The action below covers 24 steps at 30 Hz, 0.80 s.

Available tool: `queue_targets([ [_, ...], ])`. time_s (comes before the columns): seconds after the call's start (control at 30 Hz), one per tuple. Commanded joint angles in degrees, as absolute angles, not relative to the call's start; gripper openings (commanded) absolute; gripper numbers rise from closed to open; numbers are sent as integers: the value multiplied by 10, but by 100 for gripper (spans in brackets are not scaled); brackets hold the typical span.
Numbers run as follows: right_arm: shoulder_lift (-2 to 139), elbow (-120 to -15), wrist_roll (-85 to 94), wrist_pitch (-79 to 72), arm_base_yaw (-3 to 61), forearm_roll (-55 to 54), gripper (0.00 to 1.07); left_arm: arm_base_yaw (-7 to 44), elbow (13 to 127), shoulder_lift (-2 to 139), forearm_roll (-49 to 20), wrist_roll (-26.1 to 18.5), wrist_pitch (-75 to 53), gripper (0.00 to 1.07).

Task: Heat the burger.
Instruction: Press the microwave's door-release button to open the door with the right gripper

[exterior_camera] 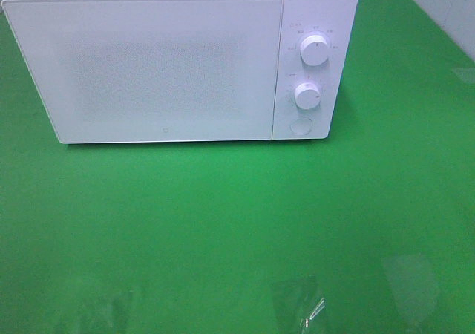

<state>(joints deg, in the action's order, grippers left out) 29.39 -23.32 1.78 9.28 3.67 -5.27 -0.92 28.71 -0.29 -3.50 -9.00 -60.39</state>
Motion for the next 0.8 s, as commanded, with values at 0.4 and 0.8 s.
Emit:
queue_targets([
  [0.4,495,-233,17,-111,35,-53,73,-11,286,-13,-37,-87,-596,88],
  [0.8,610,-185,0,-315,58,-80,73,-11,286,-13,-37,-87,-596,88],
])
